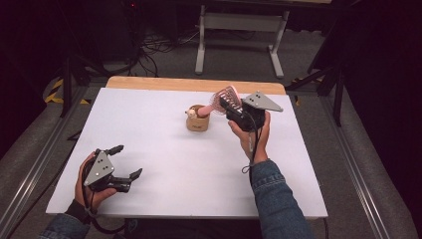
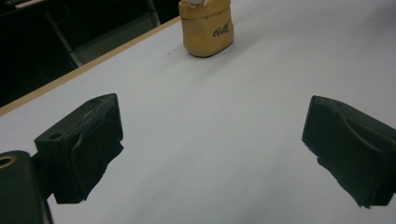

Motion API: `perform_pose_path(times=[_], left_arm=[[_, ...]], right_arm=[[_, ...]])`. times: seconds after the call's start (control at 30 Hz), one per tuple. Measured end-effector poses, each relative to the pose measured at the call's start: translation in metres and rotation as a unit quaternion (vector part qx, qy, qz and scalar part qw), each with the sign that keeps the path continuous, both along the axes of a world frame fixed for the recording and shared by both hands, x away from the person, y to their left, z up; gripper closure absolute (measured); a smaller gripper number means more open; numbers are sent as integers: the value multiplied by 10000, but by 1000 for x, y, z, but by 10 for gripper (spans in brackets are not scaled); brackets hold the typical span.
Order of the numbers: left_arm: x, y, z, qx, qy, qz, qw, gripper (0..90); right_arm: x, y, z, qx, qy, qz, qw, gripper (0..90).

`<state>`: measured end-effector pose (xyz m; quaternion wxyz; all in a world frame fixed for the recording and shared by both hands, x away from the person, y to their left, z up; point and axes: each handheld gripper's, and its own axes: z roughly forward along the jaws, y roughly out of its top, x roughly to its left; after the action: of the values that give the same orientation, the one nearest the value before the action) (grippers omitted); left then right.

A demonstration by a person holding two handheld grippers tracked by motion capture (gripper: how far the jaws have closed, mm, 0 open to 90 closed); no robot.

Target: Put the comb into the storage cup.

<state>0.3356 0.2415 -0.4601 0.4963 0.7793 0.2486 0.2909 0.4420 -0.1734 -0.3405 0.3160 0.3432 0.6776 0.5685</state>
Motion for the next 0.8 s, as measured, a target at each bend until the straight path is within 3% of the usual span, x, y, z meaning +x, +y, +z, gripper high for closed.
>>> perform_pose_path(times=[0.8], left_arm=[[0,-2,-1,40,6,-59,10000,60]], right_arm=[[13,16,-31,210,434,-101,9988,633]])
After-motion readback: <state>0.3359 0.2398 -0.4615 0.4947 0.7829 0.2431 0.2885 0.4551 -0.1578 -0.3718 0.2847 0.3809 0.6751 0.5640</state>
